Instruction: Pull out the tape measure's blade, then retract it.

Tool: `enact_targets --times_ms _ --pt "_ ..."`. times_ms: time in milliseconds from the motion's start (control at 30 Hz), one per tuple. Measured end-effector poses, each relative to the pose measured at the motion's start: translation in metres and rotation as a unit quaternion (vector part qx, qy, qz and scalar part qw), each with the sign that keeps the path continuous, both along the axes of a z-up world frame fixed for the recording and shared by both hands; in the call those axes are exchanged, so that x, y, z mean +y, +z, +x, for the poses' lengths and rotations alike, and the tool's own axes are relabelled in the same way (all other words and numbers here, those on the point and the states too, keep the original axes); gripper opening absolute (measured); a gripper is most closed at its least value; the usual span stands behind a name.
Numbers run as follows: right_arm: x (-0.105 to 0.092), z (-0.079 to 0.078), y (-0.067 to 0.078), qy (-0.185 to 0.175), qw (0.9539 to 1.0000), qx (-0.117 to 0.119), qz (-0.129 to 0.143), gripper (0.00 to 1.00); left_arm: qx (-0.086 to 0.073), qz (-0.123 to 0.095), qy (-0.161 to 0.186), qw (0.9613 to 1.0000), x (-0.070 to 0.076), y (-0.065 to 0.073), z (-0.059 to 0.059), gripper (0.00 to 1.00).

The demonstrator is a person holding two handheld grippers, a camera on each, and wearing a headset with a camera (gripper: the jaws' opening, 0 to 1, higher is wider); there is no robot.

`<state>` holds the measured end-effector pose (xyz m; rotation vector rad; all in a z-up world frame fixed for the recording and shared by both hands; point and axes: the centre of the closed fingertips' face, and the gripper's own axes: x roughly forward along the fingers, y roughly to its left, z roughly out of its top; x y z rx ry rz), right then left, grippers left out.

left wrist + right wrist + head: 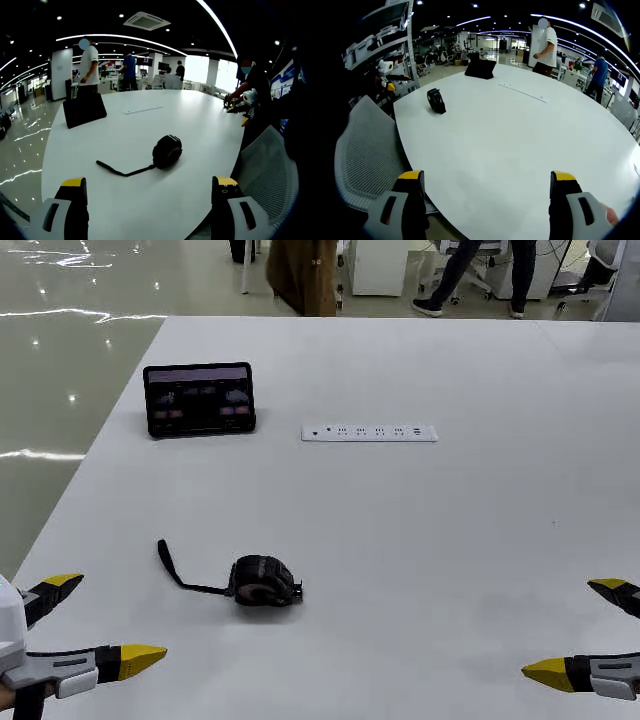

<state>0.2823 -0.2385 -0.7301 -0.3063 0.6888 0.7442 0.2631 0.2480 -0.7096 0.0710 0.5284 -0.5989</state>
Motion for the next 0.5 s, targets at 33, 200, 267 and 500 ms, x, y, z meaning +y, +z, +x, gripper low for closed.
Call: enact_targets --times_ms 33,200,267,500 --pt "0.000 0.000 0.000 0.001 1.0000 -0.001 0.000 1.00 0.000 0.001 0.000 1.0000 0.000 0.000 0.000 1.00" --pt "0.001 0.005 0.003 0.008 0.9998 -0.014 -0.008 1.00 0.001 0.027 -0.014 0.9995 0.000 -0.005 0.000 1.00" --pt "0.002 0.007 0.005 0.008 0.9998 -0.015 -0.007 1.00 0.003 0.032 -0.019 0.9993 0.000 -0.005 0.001 1.00" --pt "0.011 0.021 0.012 0.030 0.9993 -0.022 -0.007 1.00 -0.002 0.048 -0.072 0.9962 -0.011 0.004 0.017 1.00"
